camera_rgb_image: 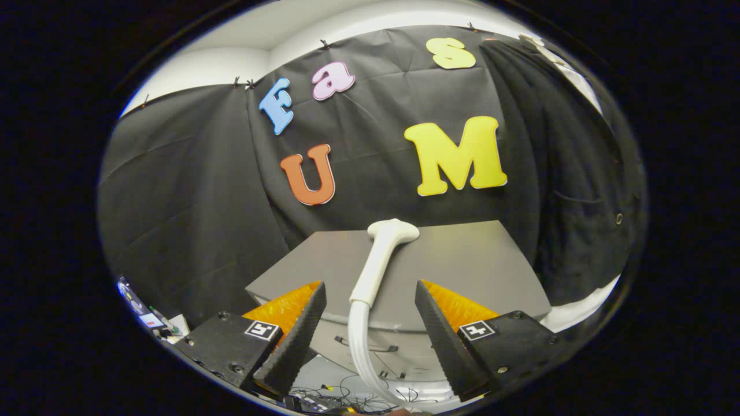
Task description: Iron the clothes twice with a garment steamer, once on the left side and once on the right side.
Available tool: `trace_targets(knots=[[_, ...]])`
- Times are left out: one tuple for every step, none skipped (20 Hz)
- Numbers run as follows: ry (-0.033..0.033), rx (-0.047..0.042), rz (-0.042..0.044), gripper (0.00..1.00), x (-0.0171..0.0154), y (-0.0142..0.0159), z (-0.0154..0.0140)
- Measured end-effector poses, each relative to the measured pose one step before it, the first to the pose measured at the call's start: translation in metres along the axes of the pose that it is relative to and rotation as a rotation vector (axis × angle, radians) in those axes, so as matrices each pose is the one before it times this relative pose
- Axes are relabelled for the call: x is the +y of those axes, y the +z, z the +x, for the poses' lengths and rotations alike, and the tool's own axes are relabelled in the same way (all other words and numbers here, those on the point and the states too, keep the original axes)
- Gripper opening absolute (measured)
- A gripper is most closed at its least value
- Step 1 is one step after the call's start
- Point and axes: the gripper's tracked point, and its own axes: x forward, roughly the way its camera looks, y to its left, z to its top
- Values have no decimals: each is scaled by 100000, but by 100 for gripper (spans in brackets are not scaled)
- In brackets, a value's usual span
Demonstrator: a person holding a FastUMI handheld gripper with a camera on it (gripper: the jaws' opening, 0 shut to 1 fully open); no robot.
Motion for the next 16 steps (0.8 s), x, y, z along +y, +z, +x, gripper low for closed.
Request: trace_targets(knots=[[-893, 2000, -148, 98, 1, 485, 1598], [-670, 1937, -158, 98, 107, 481, 1706], [-837, 1558, -50, 98, 92, 374, 1434], [-1067, 1462, -197, 98, 131, 478, 1418], [-1666, 1991, -396, 98, -83, 311, 1467], [-1429, 2701, -834, 98, -295, -83, 1548], [-1284, 3457, -778, 98, -113, -146, 1383], [-591, 2872, -983, 98, 22, -127, 1132], [-958, 2345, -220, 97, -88, 39, 871], [-279, 1587, 83, 96, 125, 139, 725], [-179, 1454, 145, 95, 198, 181, 763], [-594, 915, 275, 94, 16, 266, 568], [-1167, 460, 217, 92, -140, 23, 378], [-2144, 507, 342, 87, -158, 99, 354], [-2544, 1132, 239, 85, -231, 185, 820], [-1627, 448, 260, 83, -76, 83, 493]])
